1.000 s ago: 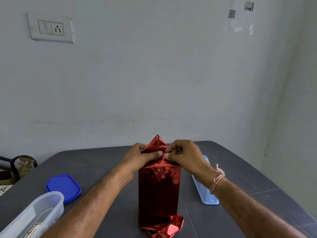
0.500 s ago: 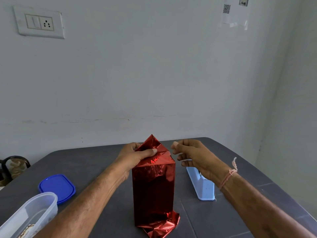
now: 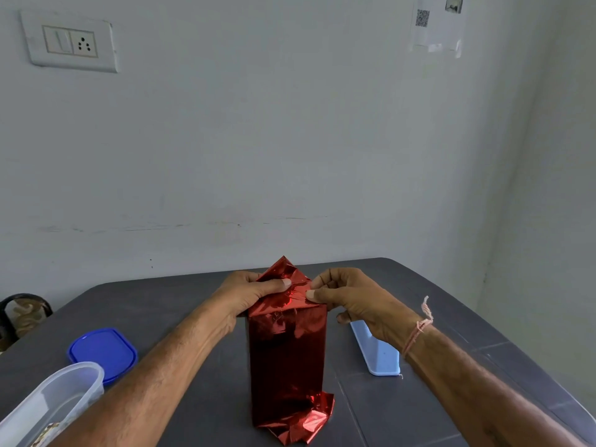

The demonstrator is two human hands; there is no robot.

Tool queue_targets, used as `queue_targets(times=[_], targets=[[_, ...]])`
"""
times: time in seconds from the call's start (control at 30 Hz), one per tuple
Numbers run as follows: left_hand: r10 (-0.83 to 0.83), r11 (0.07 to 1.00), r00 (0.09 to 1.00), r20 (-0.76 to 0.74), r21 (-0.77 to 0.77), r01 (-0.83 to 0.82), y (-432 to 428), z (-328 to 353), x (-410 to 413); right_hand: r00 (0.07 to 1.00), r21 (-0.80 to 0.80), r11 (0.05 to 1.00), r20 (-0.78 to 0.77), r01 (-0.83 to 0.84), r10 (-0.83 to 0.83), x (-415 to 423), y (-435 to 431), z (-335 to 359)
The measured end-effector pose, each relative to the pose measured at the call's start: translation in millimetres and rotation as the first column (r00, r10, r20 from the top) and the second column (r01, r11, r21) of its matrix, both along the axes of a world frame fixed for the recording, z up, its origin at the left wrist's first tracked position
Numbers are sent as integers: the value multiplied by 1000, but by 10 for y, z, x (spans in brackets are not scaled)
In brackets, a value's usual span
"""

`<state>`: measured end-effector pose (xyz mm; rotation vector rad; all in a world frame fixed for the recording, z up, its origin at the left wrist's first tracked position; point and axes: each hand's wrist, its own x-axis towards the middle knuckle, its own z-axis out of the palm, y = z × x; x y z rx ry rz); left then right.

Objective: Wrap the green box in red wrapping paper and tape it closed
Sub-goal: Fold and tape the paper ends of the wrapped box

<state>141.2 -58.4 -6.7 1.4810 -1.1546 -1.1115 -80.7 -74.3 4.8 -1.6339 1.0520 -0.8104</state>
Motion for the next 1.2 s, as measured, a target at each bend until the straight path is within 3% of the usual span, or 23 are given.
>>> queue_targets(times=[0.23, 0.33, 0.47, 0.57, 0.63, 0.9, 1.2], targets=[[29, 999, 1000, -4, 23, -29, -4, 13, 34, 998, 46, 998, 55, 36, -39, 30, -43, -55], [46, 999, 999, -23, 19, -46, 20, -1, 5, 984, 75, 996, 167, 48, -60, -58, -53, -118], [63, 998, 998, -30, 7, -63, 37, -17, 5, 899, 111, 937, 264, 331, -349, -452, -167, -310], [69, 998, 997, -29, 3, -69, 17, -31, -10, 804, 28, 811, 117, 584, -583, -820, -272, -580], [73, 997, 997, -31, -4, -74, 0, -37, -7, 771, -1, 771, -1, 636, -636, -952, -320, -765], [65, 998, 997, -33, 4, -65, 18, -33, 5, 815, 192, 794, -202, 576, -543, -1005, -623, -1006], [74, 997, 997, -30, 3, -74, 48, -27, -15, 825, 333, 755, -197, 565, -530, -932, -613, -934]])
